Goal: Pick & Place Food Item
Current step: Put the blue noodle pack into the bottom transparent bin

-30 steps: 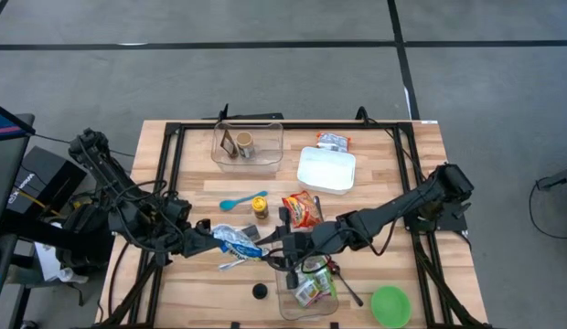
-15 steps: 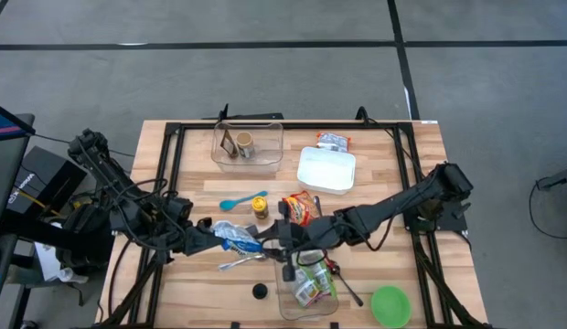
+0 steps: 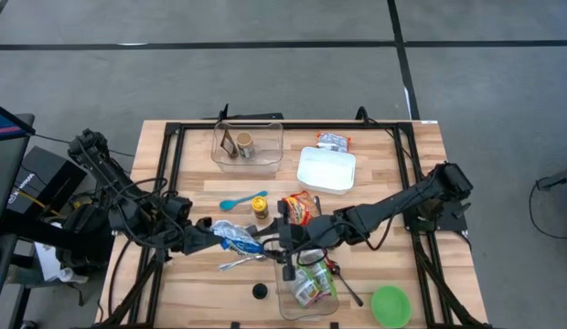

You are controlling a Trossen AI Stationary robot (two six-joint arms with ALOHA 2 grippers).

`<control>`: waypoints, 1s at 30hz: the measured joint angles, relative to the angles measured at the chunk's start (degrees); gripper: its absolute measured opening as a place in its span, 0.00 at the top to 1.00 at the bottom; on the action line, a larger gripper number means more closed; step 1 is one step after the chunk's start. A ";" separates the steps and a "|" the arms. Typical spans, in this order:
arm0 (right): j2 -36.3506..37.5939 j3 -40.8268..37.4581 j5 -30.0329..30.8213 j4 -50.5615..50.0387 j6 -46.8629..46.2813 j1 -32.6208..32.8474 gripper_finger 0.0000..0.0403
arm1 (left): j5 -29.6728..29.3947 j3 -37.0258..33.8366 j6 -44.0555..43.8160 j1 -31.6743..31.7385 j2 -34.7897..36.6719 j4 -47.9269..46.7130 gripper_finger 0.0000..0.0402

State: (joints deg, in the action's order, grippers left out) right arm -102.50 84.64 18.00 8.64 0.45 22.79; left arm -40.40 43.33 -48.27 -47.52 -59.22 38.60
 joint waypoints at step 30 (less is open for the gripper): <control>0.00 -0.02 0.02 1.92 1.06 0.84 0.99 | 1.56 0.00 -0.13 1.48 -0.13 -0.06 1.00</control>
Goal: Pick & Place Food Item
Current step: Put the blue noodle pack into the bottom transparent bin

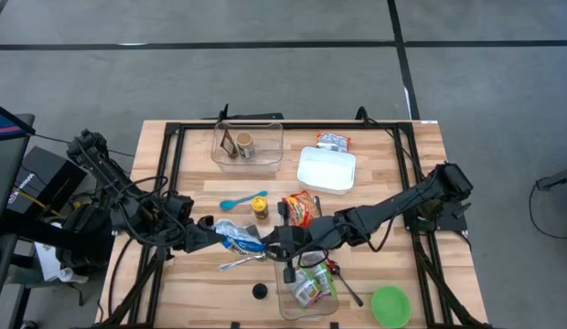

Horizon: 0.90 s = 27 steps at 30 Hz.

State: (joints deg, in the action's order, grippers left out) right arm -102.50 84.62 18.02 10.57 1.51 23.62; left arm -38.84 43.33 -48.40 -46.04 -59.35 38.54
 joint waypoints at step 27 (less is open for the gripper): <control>0.20 -0.04 19.48 -8.20 -9.09 10.70 1.00 | 9.94 0.00 -0.05 -0.04 0.11 -14.20 0.60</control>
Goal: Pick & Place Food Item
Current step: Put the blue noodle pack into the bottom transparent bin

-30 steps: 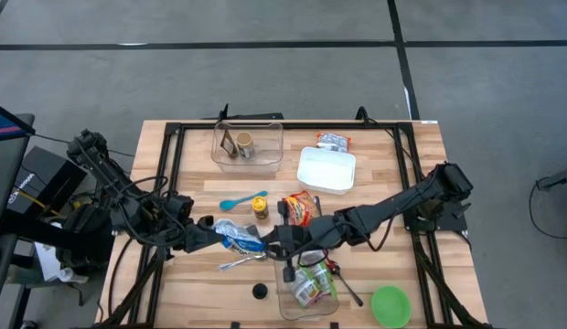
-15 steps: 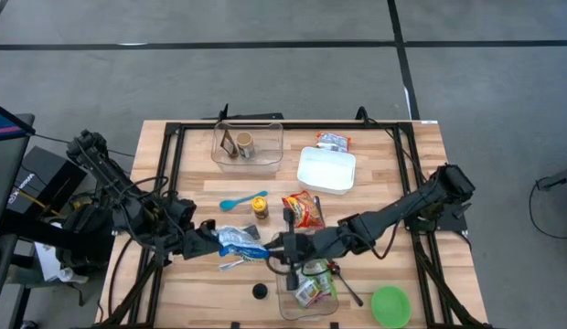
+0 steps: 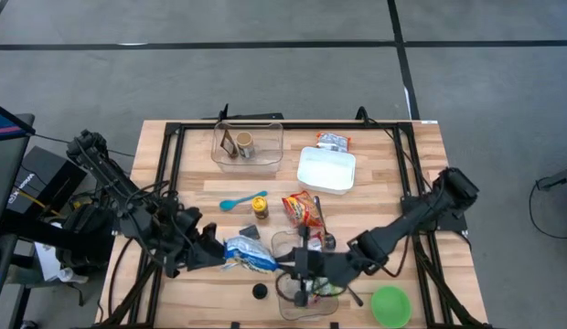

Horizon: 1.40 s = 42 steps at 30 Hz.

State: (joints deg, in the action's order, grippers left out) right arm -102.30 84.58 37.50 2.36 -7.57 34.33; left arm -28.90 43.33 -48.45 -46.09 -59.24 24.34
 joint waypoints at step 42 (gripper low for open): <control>22.27 0.09 -24.40 -48.72 -68.63 -7.30 1.00 | -5.70 0.00 4.96 0.26 0.00 -9.36 0.64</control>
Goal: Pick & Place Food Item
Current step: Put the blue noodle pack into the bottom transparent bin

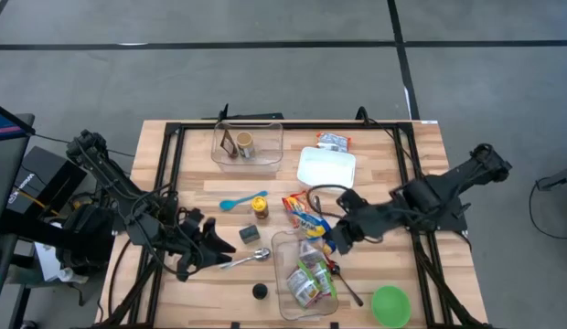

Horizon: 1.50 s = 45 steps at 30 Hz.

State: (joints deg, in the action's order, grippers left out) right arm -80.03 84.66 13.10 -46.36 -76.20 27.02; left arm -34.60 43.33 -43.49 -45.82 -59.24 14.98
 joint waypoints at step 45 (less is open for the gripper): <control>-21.26 0.00 -41.31 -2.64 6.34 -16.22 1.00 | -1.47 0.00 0.18 0.00 0.00 0.00 0.64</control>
State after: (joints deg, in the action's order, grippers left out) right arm -101.30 84.66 -28.21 -49.00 -69.86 10.81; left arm -36.07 43.33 -43.31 -45.82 -59.24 14.98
